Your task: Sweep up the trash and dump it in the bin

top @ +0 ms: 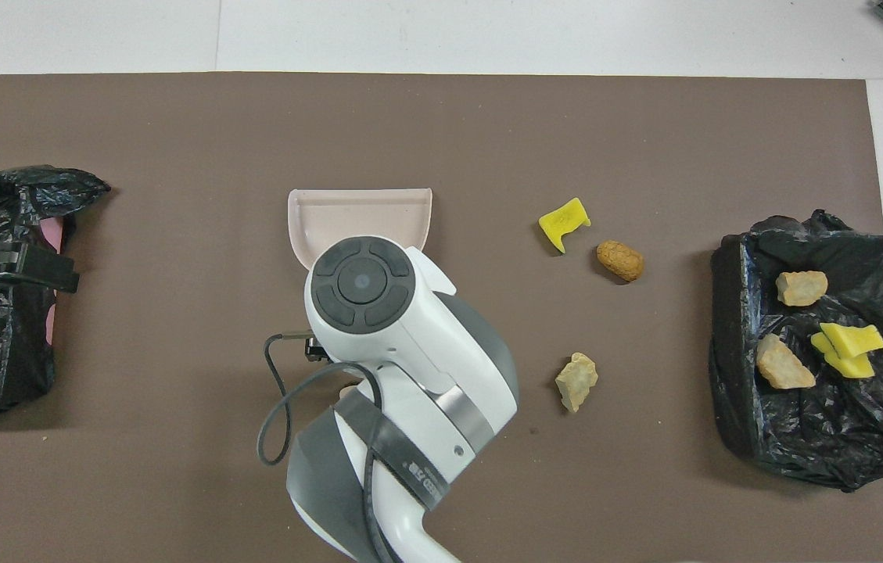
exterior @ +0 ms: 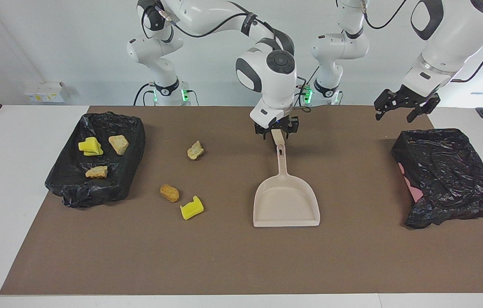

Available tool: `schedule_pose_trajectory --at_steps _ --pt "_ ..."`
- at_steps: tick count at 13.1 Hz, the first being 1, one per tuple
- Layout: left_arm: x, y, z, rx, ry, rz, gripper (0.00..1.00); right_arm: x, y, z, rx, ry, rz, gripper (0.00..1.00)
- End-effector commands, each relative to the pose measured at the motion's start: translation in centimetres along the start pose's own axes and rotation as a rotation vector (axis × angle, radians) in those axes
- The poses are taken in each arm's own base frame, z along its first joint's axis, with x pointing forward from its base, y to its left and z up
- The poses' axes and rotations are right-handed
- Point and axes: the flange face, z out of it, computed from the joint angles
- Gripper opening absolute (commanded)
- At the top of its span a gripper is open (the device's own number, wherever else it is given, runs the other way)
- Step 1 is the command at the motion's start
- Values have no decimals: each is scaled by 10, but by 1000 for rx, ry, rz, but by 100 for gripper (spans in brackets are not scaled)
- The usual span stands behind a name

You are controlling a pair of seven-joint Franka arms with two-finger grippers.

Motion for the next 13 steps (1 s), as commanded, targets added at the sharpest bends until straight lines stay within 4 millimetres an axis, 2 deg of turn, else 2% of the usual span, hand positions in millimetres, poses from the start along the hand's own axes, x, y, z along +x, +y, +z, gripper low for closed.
schedule_pose_trajectory --at_steps 1,4,5,7,10,12,13 --pt "-7 0 -2 -9 0 6 100 -84 12 12 -18 -16 -23 94" --pt "-1 16 -2 -14 32 43 100 -151 22 48 18 -40 -20 94" --pt "4 27 3 -14 47 47 100 -170 23 63 -3 -57 -43 93" --pt "16 57 19 -13 33 94 100 -199 12 93 7 -52 -68 93" --pt "28 86 41 -14 43 92 100 -218 6 136 35 -18 -75 92" --pt "35 122 66 -15 42 85 100 -218 7 145 26 -24 -73 90" --pt "40 141 83 -14 28 85 100 -221 6 150 25 -24 -77 86"
